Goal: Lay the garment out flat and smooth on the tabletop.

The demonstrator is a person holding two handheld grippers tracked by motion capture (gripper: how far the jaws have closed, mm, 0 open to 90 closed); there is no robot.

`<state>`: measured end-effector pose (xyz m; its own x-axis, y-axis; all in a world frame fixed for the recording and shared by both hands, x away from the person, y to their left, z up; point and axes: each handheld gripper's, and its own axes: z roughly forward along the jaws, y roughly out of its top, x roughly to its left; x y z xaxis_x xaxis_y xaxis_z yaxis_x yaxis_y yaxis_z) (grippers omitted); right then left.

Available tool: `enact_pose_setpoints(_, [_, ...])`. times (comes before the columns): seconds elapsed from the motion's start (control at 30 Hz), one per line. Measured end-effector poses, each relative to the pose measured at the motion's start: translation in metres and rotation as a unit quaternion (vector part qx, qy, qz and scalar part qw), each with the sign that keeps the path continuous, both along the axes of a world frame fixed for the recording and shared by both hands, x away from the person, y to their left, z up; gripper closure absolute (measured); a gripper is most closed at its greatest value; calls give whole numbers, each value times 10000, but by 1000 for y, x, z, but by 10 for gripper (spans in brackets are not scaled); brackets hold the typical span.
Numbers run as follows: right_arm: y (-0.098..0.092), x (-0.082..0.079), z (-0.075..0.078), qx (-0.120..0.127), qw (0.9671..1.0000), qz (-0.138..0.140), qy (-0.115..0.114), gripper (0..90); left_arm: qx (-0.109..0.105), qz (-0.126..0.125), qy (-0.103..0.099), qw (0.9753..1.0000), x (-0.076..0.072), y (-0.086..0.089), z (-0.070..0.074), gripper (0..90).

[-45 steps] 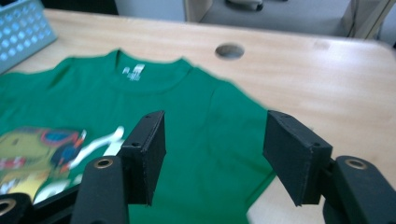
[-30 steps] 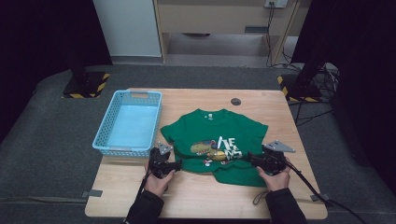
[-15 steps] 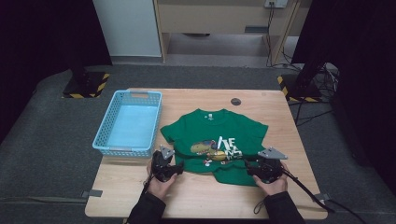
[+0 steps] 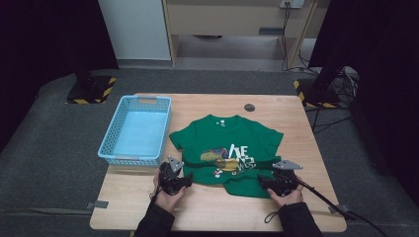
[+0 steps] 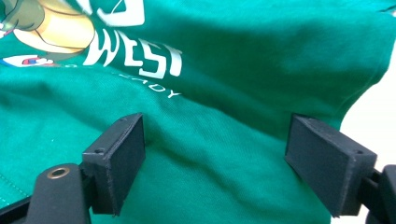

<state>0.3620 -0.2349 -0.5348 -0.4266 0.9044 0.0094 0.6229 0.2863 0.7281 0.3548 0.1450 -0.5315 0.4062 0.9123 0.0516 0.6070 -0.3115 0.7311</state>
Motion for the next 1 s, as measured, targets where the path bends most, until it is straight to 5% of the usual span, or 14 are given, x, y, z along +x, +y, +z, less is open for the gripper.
enact_pose_setpoints(0.6, [9,-39,0,23,9996,283,-14,190,-39,-76,27,10000,-32,19,0,260])
enact_pose_setpoints(0.77, [11,-49,1,7,9995,316,15,190,-156,-63,68,9998,-34,25,-1,254])
enact_pose_setpoints(1.0, [10,-53,3,120,9992,365,134,193,-64,-36,-44,10000,-32,25,1,246])
